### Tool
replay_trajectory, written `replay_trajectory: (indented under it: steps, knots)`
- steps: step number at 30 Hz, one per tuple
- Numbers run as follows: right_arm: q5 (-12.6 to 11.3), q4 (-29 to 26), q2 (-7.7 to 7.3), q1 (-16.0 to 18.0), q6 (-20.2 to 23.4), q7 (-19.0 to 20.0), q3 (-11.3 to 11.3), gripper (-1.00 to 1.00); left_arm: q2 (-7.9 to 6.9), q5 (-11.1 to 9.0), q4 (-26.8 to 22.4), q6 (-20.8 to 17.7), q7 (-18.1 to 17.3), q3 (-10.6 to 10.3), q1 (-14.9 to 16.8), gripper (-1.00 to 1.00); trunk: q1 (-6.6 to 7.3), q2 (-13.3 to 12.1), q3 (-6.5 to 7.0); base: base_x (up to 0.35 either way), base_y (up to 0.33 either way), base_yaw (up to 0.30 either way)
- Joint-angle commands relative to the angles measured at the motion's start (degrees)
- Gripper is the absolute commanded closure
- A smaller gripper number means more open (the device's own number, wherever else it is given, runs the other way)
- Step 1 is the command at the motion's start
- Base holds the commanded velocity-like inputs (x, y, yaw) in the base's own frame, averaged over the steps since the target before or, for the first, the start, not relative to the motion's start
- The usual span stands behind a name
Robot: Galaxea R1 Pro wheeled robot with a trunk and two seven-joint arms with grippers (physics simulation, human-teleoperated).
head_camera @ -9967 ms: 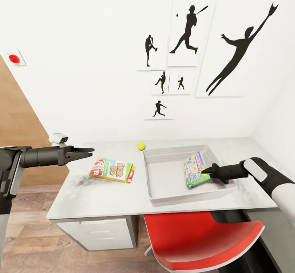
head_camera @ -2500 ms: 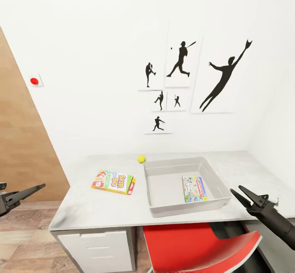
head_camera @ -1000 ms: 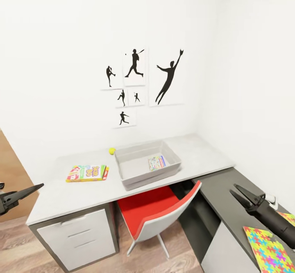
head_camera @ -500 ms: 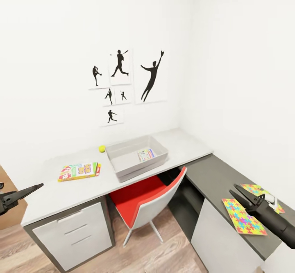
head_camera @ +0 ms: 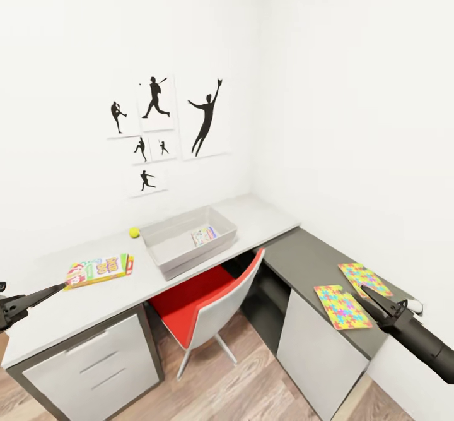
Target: Put all the toys in the child's room - the three board games (two on the bed and one on the table), the two jigsaw puzzles on the table, and the tennis ball on the table - inside the toy box on the table in the child's room.
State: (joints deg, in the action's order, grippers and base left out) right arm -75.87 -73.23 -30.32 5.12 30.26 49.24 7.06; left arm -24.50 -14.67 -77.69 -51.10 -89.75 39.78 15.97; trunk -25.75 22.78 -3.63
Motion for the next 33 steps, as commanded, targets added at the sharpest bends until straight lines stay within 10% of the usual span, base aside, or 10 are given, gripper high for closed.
replay_trajectory:
  steps: [1,33]
  knots:
    - [-0.42,0.01,-0.01,0.07,0.43,-0.02,-0.01,-1.00,-0.02,0.06,-0.01,-0.63,-0.25,0.03,0.03,-1.00,-0.03,0.13,-0.13,-0.073,0.176,-0.277]
    - [-0.42,0.02,0.00,0.16,0.59,-1.61,-0.10,-1.00,-0.02,-0.01,-0.05,-0.60,-0.25,0.03,0.03,-1.00,-0.03,0.13,-0.13,-0.009,0.037,-0.278]
